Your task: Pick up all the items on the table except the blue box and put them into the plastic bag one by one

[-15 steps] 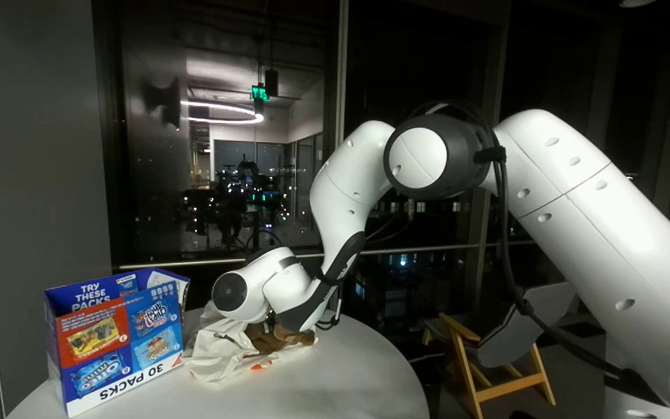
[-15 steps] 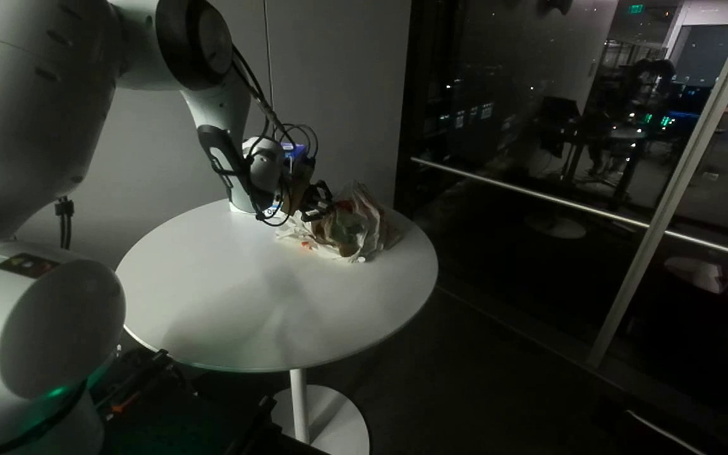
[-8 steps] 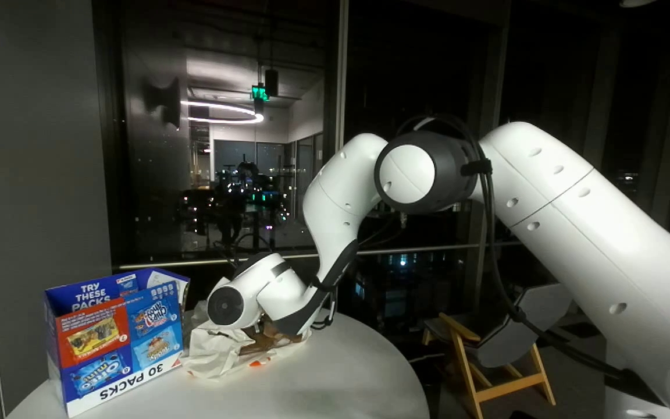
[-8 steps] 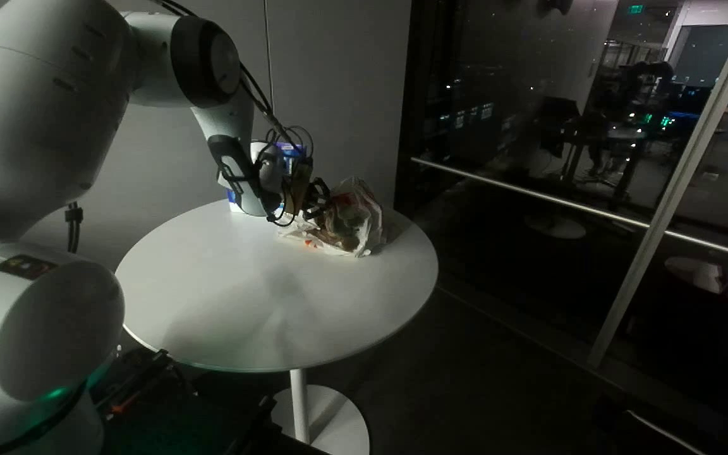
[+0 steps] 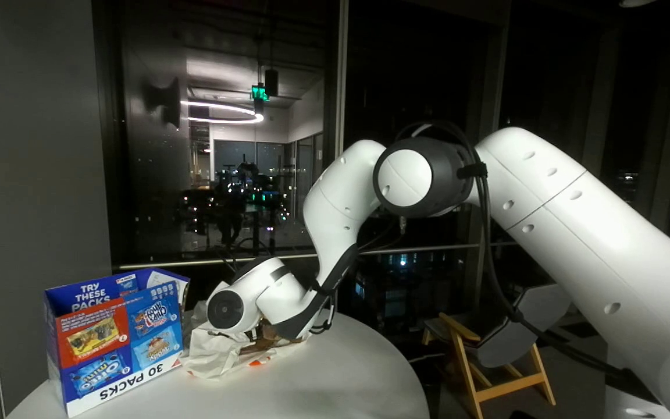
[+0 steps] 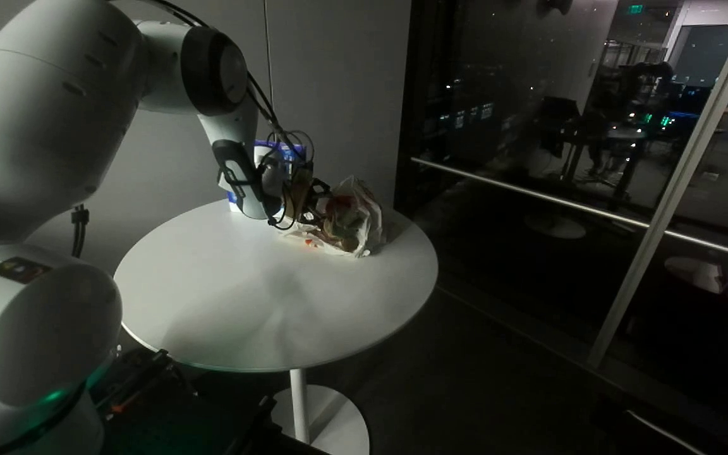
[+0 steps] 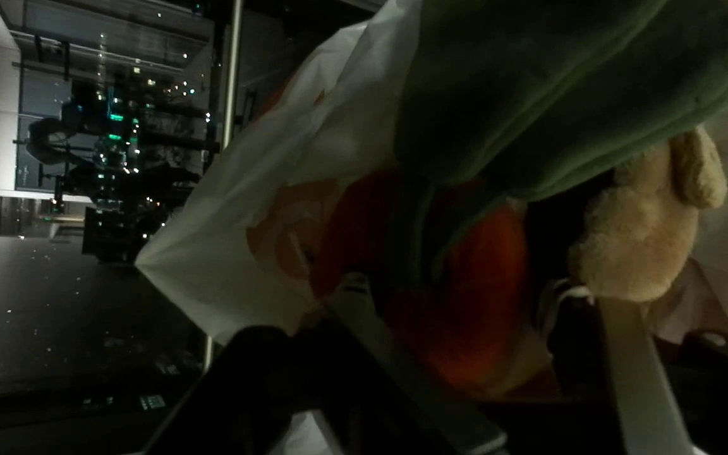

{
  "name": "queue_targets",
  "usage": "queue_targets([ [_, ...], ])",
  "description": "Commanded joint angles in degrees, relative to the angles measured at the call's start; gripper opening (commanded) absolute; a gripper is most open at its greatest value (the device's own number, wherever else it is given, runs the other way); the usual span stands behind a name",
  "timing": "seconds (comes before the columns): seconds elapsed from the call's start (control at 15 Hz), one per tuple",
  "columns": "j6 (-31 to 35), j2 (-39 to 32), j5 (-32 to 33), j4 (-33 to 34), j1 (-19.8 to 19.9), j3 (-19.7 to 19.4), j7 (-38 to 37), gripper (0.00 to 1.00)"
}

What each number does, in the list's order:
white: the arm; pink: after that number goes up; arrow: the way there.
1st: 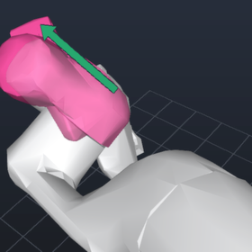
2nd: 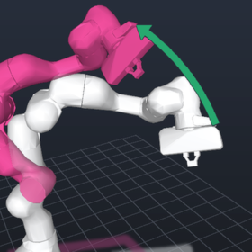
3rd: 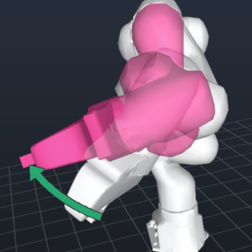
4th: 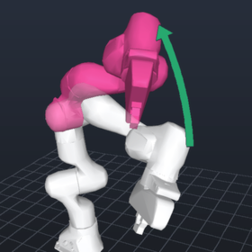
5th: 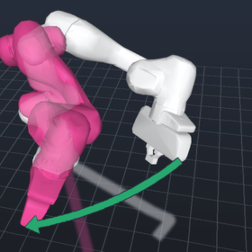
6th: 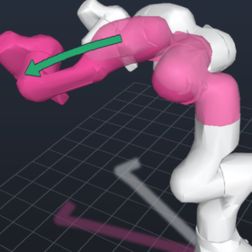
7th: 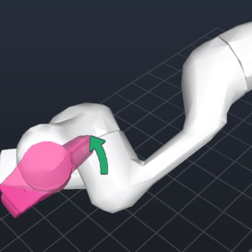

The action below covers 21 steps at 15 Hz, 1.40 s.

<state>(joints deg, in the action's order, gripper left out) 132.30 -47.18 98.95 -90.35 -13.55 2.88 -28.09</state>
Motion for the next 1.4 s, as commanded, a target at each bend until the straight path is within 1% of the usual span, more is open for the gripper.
queue_targets([
  [0.0, 1.05, 2.25, 0.05, -1.17, 1.17, 2.52, 0.26, 0.99],
  [0.27, 3.98, 5.72, -3.66, -4.00, 2.34, 5.37, 1.78, 1.00],
  [0.47, 4.65, 8.00, -4.92, -5.72, 1.82, 5.98, 1.89, 1.00],
  [0.67, 7.21, 10.62, -11.26, -9.09, 2.92, 7.77, 6.25, 1.00],
  [0.8, 9.71, 12.37, -18.68, -11.97, 4.06, 9.42, 12.50, 1.00],
  [0.87, 9.58, 12.93, -20.74, -12.75, 3.51, 9.29, 14.18, 1.00],
  [1.0, 12.45, 13.14, -21.98, -13.21, 2.91, 8.85, 15.42, 1.00],
  [1.07, 14.69, 12.85, -23.75, -13.49, 3.51, 9.16, 17.10, 1.00],
  [1.13, 14.59, 13.10, -24.43, -13.81, 2.91, 8.67, 17.40, 1.00],
  [1.2, 12.34, 14.01, -22.69, -14.37, 1.11, 7.15, 16.84, 1.00],
  [1.33, 11.32, 14.62, -22.80, -15.38, 0.55, 7.00, 18.92, 1.00],
])
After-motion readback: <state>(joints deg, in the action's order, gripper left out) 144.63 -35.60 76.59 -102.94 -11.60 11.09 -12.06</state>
